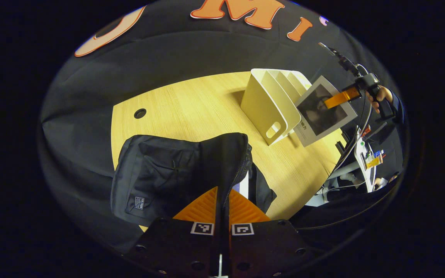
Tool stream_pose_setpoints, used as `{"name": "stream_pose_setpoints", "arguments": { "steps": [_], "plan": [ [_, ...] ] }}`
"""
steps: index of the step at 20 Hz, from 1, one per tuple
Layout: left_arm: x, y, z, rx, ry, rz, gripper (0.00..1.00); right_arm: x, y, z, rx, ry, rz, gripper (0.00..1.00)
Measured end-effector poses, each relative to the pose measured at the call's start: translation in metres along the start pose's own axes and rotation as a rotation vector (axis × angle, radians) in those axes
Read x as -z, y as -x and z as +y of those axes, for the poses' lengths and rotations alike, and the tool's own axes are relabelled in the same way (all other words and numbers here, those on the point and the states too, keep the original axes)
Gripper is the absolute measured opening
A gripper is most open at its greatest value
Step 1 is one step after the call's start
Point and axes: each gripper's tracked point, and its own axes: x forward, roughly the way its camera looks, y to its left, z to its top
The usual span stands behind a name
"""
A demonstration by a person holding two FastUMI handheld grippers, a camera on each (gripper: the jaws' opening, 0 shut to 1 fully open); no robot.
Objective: Open the schoolbag, grab two books from the bookshelf and put them into the schoolbag.
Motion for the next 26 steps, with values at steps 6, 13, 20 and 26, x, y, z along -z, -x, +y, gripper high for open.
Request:
{"name": "stream_pose_setpoints", "arguments": {
  "steps": [6, 13, 20, 26],
  "plan": [
    [-0.002, -0.002, -0.001, 0.021, -0.062, 0.01, 0.03, 0.052, 0.01, 0.013, -0.054, -0.082, 0.0, 0.36],
    [-0.004, -0.002, -0.002, 0.037, -0.106, 0.011, 0.03, 0.097, 0.029, 0.028, -0.122, -0.172, -0.039, 0.36],
    [-0.008, 0.002, 0.001, 0.026, -0.148, 0.0, 0.03, 0.116, 0.047, 0.081, -0.319, -0.26, -0.117, 0.36],
    [-0.014, 0.007, 0.002, 0.017, -0.152, -0.015, 0.03, 0.123, 0.039, 0.133, -0.47, -0.329, -0.144, 0.36]
  ]
}}
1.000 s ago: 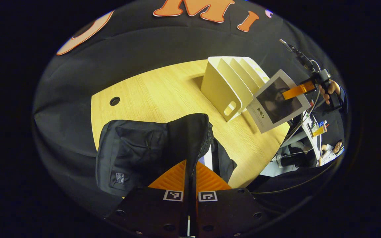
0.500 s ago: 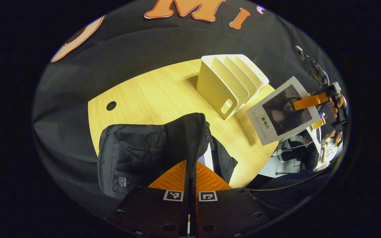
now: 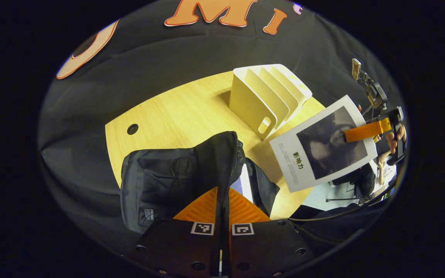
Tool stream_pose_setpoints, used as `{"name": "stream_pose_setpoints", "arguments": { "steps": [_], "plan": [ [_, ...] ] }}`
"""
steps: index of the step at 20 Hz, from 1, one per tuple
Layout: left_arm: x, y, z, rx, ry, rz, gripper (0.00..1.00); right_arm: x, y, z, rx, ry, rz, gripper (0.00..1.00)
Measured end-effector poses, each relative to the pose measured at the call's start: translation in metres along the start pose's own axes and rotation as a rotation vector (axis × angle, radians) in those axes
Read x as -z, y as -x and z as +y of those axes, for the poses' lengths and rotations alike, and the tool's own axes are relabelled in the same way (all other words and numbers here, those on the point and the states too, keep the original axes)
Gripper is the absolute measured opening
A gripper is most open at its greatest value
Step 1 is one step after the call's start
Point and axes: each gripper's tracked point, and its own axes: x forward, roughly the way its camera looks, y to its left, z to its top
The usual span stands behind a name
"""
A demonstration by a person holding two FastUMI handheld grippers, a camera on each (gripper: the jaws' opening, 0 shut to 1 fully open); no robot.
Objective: Open the schoolbag, grab two books from the bookshelf and put them into the schoolbag.
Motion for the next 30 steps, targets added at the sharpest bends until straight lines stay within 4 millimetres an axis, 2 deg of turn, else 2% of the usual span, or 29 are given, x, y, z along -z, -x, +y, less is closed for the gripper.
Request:
{"name": "stream_pose_setpoints", "arguments": {
  "steps": [2, 5, 13, 16, 22, 30],
  "plan": [
    [-0.005, 0.004, 0.001, -0.011, 0.016, -0.008, 0.03, 0.004, -0.007, 0.011, -0.044, -0.021, -0.01, 0.36],
    [0.0, 0.004, 0.002, -0.014, 0.022, -0.017, 0.03, 0.007, -0.024, 0.029, -0.106, -0.043, -0.029, 0.36],
    [-0.015, 0.016, 0.006, -0.015, 0.066, -0.064, 0.03, 0.014, -0.065, 0.076, -0.282, -0.103, -0.039, 0.36],
    [-0.014, 0.018, 0.001, 0.005, 0.107, -0.079, 0.04, 0.02, -0.092, 0.084, -0.32, -0.116, -0.044, 0.35],
    [-0.019, 0.025, -0.001, 0.001, 0.112, -0.107, 0.03, 0.019, -0.139, 0.097, -0.36, -0.194, -0.071, 0.35],
    [-0.025, 0.027, -0.013, 0.033, 0.09, -0.118, 0.03, 0.036, -0.194, 0.123, -0.443, -0.304, -0.081, 0.35]
  ]
}}
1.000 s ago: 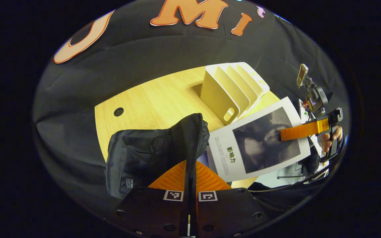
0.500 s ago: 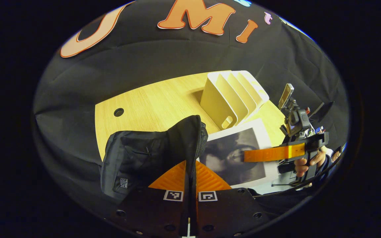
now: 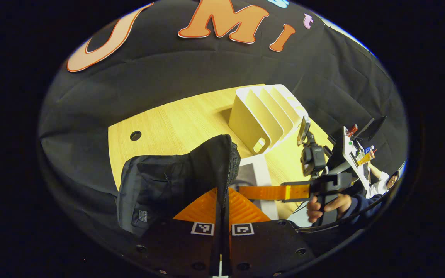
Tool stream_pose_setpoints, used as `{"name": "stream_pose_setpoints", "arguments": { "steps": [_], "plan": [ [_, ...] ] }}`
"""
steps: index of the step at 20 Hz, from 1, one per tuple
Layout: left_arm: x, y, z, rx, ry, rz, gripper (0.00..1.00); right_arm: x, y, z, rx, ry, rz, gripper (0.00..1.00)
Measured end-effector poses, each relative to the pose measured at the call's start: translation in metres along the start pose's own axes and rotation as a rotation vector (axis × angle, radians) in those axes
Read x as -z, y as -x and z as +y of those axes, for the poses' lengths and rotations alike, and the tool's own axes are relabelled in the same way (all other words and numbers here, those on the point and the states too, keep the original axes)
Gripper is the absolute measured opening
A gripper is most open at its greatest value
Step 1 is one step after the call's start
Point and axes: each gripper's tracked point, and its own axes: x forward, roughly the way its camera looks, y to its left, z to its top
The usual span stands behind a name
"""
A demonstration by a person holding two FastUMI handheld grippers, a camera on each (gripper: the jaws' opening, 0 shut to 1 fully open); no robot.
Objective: Open the schoolbag, grab two books from the bookshelf and put them into the schoolbag.
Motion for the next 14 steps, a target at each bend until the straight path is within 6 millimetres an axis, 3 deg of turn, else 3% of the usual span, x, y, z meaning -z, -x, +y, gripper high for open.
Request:
{"name": "stream_pose_setpoints", "arguments": {
  "steps": [8, 12, 13, 14],
  "plan": [
    [-0.002, -0.001, -0.013, 0.038, -0.003, -0.003, 0.03, 0.01, -0.042, -0.009, -0.024, -0.015, 0.018, 0.35],
    [-0.002, -0.002, -0.013, 0.044, 0.008, -0.005, 0.03, 0.011, -0.046, -0.016, 0.033, -0.012, 0.048, 0.37],
    [-0.003, -0.004, -0.011, 0.035, 0.01, -0.008, 0.03, 0.011, -0.046, -0.022, 0.081, 0.01, 0.056, 0.44],
    [-0.002, -0.004, -0.01, 0.027, 0.011, -0.006, 0.03, 0.009, -0.045, -0.028, 0.116, 0.037, 0.063, 0.35]
  ]
}}
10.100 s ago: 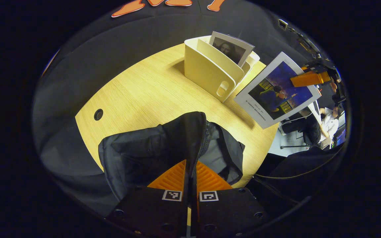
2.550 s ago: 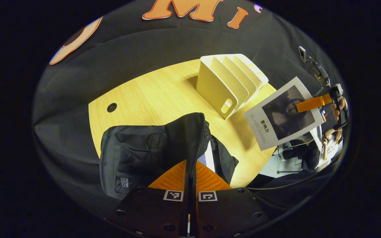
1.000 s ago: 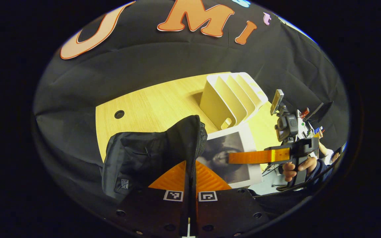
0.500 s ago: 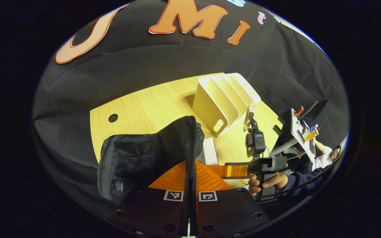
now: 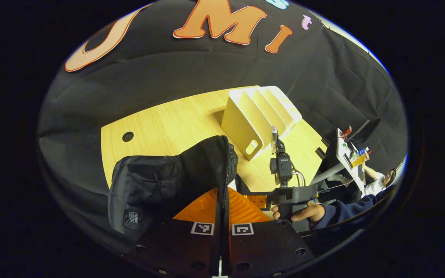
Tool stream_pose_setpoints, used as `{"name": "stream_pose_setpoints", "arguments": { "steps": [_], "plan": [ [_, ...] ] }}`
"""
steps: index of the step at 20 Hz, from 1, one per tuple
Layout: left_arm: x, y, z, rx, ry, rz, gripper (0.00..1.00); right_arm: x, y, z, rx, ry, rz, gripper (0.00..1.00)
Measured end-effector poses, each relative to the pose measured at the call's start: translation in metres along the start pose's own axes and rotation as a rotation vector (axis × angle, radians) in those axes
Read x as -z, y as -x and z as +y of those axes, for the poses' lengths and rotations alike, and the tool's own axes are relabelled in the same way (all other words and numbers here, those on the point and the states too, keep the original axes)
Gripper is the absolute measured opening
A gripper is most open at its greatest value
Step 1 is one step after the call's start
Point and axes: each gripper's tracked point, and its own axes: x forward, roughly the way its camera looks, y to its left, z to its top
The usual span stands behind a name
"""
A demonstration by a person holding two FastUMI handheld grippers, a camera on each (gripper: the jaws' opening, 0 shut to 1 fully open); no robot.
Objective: Open the schoolbag, grab two books from the bookshelf and put them into the schoolbag.
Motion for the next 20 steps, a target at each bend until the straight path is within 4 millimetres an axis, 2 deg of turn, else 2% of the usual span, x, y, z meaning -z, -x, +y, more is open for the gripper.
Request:
{"name": "stream_pose_setpoints", "arguments": {
  "steps": [1, 2, 3, 7, 12, 15, 19, 20],
  "plan": [
    [0.0, 0.0, 0.001, -0.005, 0.008, -0.002, 0.03, 0.0, 0.0, -0.005, 0.039, 0.028, 0.013, 0.58],
    [0.003, -0.002, 0.0, -0.01, 0.008, 0.0, 0.03, 0.002, 0.008, -0.013, 0.083, 0.066, 0.03, 0.64],
    [0.004, -0.002, 0.0, -0.018, 0.011, -0.001, 0.03, 0.001, 0.016, -0.018, 0.116, 0.107, 0.043, 0.74],
    [0.014, -0.011, -0.007, -0.046, 0.01, 0.012, 0.03, -0.002, 0.045, -0.03, 0.164, 0.243, 0.065, 0.93],
    [0.019, -0.025, -0.015, -0.119, 0.005, 0.034, 0.03, -0.035, 0.098, -0.047, 0.227, 0.358, 0.017, 0.98],
    [0.023, -0.036, -0.029, -0.133, 0.003, 0.046, 0.05, -0.063, 0.135, -0.055, 0.246, 0.39, -0.027, 0.98],
    [0.021, -0.046, -0.067, -0.078, 0.046, 0.036, 0.19, -0.097, 0.177, -0.065, 0.268, 0.428, -0.076, 0.98],
    [0.019, -0.046, -0.074, -0.078, 0.045, 0.033, 0.33, -0.103, 0.184, -0.062, 0.256, 0.418, -0.083, 0.98]
  ]
}}
